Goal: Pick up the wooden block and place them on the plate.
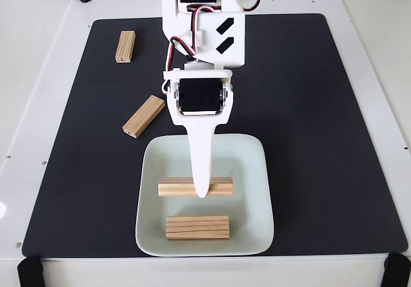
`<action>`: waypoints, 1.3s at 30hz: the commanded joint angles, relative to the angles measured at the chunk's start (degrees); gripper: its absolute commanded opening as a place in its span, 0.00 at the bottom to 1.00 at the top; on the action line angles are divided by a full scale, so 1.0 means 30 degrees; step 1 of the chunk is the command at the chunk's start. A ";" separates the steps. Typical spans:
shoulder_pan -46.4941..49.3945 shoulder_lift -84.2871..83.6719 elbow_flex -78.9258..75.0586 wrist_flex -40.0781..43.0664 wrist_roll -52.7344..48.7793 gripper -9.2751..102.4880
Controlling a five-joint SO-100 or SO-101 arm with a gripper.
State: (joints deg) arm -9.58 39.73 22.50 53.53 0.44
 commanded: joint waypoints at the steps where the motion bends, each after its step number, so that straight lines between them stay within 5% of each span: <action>1: -0.0059 0.0146 -0.0791 -0.1377 0.0176 0.08; 39: -0.0850 0.0029 0.1201 -0.1523 0.0205 0.08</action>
State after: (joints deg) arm -11.95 39.11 26.28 49.92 0.79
